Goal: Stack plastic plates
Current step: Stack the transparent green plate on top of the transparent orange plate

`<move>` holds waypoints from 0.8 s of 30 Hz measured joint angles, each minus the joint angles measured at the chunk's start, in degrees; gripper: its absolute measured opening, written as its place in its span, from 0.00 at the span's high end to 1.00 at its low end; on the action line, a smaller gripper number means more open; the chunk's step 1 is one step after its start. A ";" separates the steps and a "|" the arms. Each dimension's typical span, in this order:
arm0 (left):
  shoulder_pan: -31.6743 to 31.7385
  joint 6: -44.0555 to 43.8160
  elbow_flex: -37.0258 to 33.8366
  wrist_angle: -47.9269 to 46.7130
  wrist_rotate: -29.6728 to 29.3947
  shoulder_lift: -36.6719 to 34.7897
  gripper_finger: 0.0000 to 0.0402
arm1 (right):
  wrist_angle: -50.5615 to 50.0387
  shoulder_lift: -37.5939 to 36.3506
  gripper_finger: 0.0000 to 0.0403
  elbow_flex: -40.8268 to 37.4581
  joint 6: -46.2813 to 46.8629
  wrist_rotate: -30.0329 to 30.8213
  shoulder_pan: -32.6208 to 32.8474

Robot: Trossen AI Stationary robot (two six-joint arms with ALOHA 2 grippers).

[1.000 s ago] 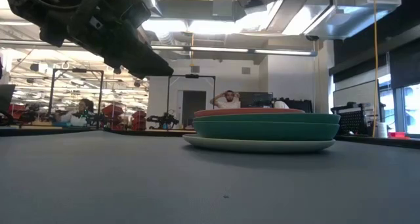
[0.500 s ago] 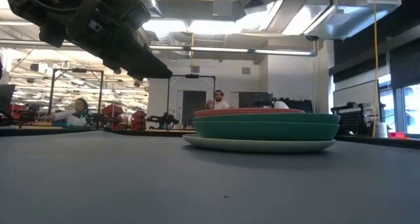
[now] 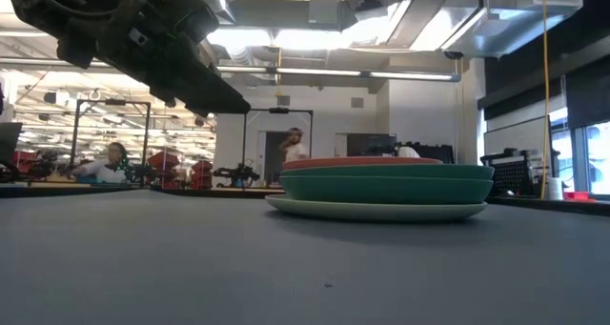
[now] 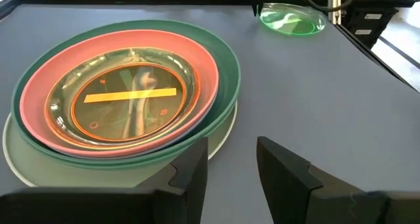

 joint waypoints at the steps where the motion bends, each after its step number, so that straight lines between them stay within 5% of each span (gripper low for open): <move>1: 0.00 0.00 0.00 0.00 0.00 0.02 0.69 | 0.03 -0.50 1.00 0.00 0.14 0.22 -0.89; 24: 0.00 0.00 0.00 0.07 -0.02 -0.01 0.69 | 11.28 -10.46 1.00 0.00 -17.07 9.58 -28.55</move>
